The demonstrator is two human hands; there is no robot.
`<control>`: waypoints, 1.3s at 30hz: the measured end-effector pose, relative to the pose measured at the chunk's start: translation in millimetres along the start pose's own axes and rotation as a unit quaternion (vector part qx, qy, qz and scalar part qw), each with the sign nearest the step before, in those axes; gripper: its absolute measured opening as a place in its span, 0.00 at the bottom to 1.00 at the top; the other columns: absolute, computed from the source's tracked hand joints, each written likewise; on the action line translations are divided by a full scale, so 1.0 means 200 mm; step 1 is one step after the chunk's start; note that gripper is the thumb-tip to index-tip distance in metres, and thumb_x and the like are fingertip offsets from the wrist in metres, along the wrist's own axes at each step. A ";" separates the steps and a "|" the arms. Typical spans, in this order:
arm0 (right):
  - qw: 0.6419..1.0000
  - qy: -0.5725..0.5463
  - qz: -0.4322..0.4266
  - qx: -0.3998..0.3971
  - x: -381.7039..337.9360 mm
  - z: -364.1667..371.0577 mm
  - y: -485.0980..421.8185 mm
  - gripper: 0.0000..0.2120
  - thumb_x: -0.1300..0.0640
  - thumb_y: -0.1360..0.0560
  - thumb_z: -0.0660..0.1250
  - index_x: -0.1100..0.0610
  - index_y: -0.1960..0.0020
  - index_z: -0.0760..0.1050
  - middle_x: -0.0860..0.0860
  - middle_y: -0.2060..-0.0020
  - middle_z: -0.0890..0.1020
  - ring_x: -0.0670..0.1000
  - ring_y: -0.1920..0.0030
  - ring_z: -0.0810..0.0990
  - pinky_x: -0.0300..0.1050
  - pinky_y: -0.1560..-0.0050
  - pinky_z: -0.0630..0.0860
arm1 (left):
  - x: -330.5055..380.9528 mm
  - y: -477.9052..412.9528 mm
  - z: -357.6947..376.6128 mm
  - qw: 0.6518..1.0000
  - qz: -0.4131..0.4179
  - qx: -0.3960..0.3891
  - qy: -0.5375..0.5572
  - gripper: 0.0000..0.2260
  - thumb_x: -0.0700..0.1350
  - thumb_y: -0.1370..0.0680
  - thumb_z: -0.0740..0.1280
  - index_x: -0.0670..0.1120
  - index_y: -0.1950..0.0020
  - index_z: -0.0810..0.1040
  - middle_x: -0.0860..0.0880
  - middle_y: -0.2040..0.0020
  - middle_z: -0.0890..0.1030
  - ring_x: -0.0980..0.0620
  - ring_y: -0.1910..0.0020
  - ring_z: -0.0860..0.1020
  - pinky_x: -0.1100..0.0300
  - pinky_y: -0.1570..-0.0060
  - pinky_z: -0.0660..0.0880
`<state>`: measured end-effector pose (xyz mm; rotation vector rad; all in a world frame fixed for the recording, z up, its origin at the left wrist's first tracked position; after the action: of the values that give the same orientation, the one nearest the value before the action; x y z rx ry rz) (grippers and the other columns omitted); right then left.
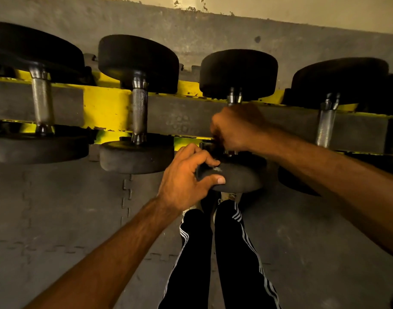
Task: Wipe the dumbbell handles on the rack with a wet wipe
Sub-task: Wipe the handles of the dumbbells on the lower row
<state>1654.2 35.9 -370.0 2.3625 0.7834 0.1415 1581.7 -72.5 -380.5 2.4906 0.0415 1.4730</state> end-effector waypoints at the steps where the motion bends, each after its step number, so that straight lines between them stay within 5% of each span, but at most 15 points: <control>1: 0.998 0.013 0.035 0.049 0.05 -0.05 0.00 0.09 0.61 0.24 0.67 0.56 0.45 0.80 0.57 0.50 0.82 0.61 0.46 0.80 0.52 0.52 0.77 | 0.00 0.00 0.00 1.000 0.001 0.001 -0.001 0.17 0.60 0.32 0.75 0.50 0.50 0.83 0.55 0.51 0.76 0.51 0.47 0.76 0.48 0.53 0.77; 4: 0.986 0.030 0.132 0.100 0.12 -0.08 -0.06 0.11 0.63 0.20 0.62 0.59 0.41 0.79 0.60 0.48 0.82 0.63 0.45 0.80 0.51 0.50 0.75 | 0.00 0.00 0.00 1.000 0.006 0.003 0.002 0.17 0.60 0.31 0.75 0.50 0.50 0.83 0.55 0.50 0.76 0.50 0.46 0.76 0.47 0.51 0.77; 9: 0.991 0.099 0.068 -0.060 -0.01 0.13 -0.17 0.12 0.63 0.22 0.63 0.59 0.40 0.79 0.57 0.44 0.82 0.60 0.41 0.80 0.47 0.56 0.69 | 0.00 -0.01 0.00 1.000 0.001 -0.007 0.001 0.17 0.60 0.32 0.75 0.52 0.50 0.82 0.55 0.51 0.77 0.51 0.47 0.76 0.47 0.52 0.77; 12: 1.000 0.002 -0.001 0.001 -0.01 0.10 -0.02 0.10 0.59 0.24 0.67 0.54 0.43 0.79 0.57 0.48 0.82 0.60 0.45 0.80 0.48 0.53 0.73 | -0.01 -0.02 0.00 1.000 0.005 -0.009 0.000 0.16 0.61 0.32 0.75 0.54 0.51 0.81 0.56 0.51 0.76 0.51 0.47 0.77 0.48 0.52 0.77; 16: 0.968 -0.211 0.047 0.130 0.21 0.06 0.14 0.06 0.55 0.24 0.69 0.51 0.47 0.79 0.48 0.50 0.80 0.48 0.48 0.77 0.44 0.50 0.74 | -0.01 -0.01 0.00 1.000 0.018 0.003 0.013 0.16 0.60 0.32 0.76 0.54 0.50 0.81 0.53 0.51 0.78 0.48 0.47 0.77 0.46 0.52 0.77; 20: 0.813 -0.490 0.217 0.226 0.43 0.18 0.17 0.06 0.56 0.26 0.73 0.50 0.51 0.78 0.43 0.54 0.80 0.39 0.54 0.77 0.31 0.54 0.71 | -0.01 -0.01 0.00 0.999 0.030 0.008 0.026 0.16 0.59 0.32 0.77 0.54 0.49 0.80 0.52 0.51 0.78 0.46 0.47 0.78 0.45 0.52 0.77; 23: 0.685 -0.614 0.309 0.240 0.48 0.32 0.19 0.04 0.56 0.24 0.71 0.49 0.52 0.77 0.44 0.54 0.81 0.42 0.52 0.80 0.35 0.53 0.76 | -0.01 -0.01 0.01 0.999 0.028 0.002 0.025 0.15 0.59 0.32 0.77 0.56 0.49 0.80 0.52 0.51 0.78 0.47 0.47 0.78 0.45 0.52 0.77; 26: 0.580 -0.717 0.355 0.152 0.48 0.48 0.12 0.04 0.57 0.20 0.65 0.49 0.52 0.76 0.48 0.54 0.81 0.48 0.51 0.81 0.36 0.53 0.77 | -0.01 -0.01 0.00 0.999 0.033 0.005 0.025 0.15 0.57 0.31 0.78 0.51 0.50 0.82 0.52 0.51 0.78 0.47 0.48 0.78 0.45 0.53 0.77; 28: 0.527 -0.772 0.352 0.048 0.42 0.59 0.03 0.07 0.56 0.20 0.62 0.54 0.46 0.79 0.53 0.48 0.83 0.53 0.47 0.81 0.47 0.43 0.77 | -0.01 -0.01 0.00 0.999 0.034 0.006 0.022 0.15 0.56 0.32 0.78 0.50 0.50 0.82 0.52 0.51 0.78 0.47 0.48 0.78 0.45 0.53 0.77; 30: 0.526 -0.780 0.338 -0.022 0.40 0.70 0.00 0.12 0.54 0.20 0.62 0.56 0.41 0.79 0.55 0.46 0.84 0.56 0.44 0.81 0.54 0.37 0.75 | -0.01 -0.01 0.00 0.999 0.031 0.006 0.020 0.15 0.56 0.32 0.78 0.51 0.50 0.82 0.52 0.51 0.78 0.47 0.48 0.78 0.46 0.53 0.77; 37: 0.711 -0.640 0.244 -0.158 0.47 0.66 0.09 0.04 0.60 0.23 0.68 0.55 0.50 0.81 0.53 0.55 0.85 0.51 0.53 0.84 0.48 0.47 0.80 | -0.01 0.00 0.01 0.999 0.024 0.001 0.022 0.16 0.58 0.31 0.77 0.50 0.50 0.83 0.53 0.51 0.77 0.47 0.47 0.78 0.45 0.53 0.77; 39: 0.701 -0.656 0.244 -0.138 0.48 0.61 0.05 0.07 0.63 0.22 0.66 0.55 0.47 0.80 0.52 0.54 0.85 0.50 0.54 0.84 0.44 0.50 0.80 | -0.01 0.00 0.01 1.000 0.020 0.002 0.020 0.16 0.58 0.31 0.77 0.50 0.50 0.83 0.52 0.51 0.77 0.47 0.47 0.78 0.45 0.53 0.77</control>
<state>1772.7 18.9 -469.3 1.6560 -0.5414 -1.0320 1581.5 -72.5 -383.8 2.4791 0.0015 1.5413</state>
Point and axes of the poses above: each hand's wrist, its own y-axis away from the middle knuckle, its own z-axis out of the palm, x = y × z, the point moved 10 cm from there along -y, towards the middle knuckle
